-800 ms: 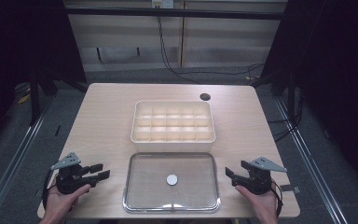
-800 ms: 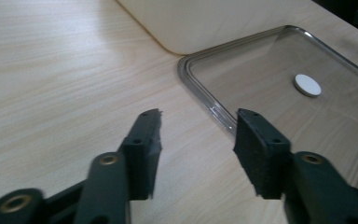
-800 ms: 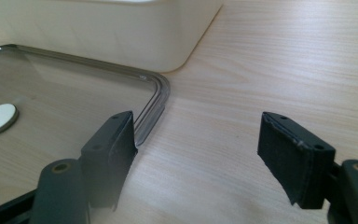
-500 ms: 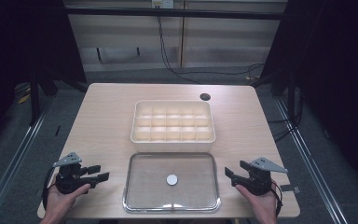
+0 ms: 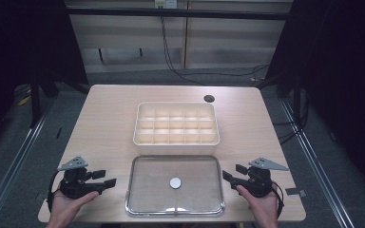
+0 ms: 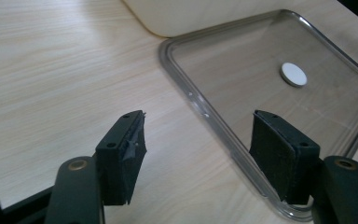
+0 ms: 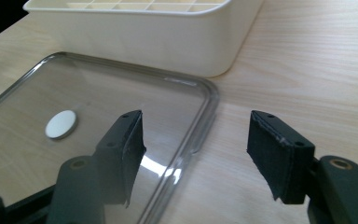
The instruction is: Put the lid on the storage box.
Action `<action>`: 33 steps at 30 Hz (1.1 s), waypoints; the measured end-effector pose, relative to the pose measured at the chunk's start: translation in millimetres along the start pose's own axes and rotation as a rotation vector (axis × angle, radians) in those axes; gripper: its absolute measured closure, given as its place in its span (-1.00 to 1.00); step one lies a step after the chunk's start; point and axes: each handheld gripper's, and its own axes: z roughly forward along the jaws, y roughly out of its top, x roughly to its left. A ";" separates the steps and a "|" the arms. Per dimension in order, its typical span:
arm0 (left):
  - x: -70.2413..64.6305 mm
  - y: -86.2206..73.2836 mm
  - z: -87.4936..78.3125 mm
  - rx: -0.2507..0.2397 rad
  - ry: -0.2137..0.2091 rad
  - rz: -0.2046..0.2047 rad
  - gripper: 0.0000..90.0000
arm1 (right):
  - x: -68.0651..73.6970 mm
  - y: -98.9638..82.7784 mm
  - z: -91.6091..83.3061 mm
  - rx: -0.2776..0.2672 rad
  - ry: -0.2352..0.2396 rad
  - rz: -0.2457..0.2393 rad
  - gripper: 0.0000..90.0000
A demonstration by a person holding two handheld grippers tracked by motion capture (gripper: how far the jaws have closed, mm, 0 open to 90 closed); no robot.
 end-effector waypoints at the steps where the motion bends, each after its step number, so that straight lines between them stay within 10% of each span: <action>1: -1.5 0.9 1.6 0.001 -0.004 -0.002 -0.22 | 2.8 1.3 0.1 0.007 0.007 0.000 -0.15; 15: 3.0 37.8 27.3 0.020 -0.038 0.034 -0.01 | -1.7 28.8 19.8 0.100 0.024 -0.017 -0.28; 33: 7.1 12.3 50.3 0.103 -0.043 0.013 0.17 | -13.3 8.3 47.6 0.141 0.008 0.001 0.09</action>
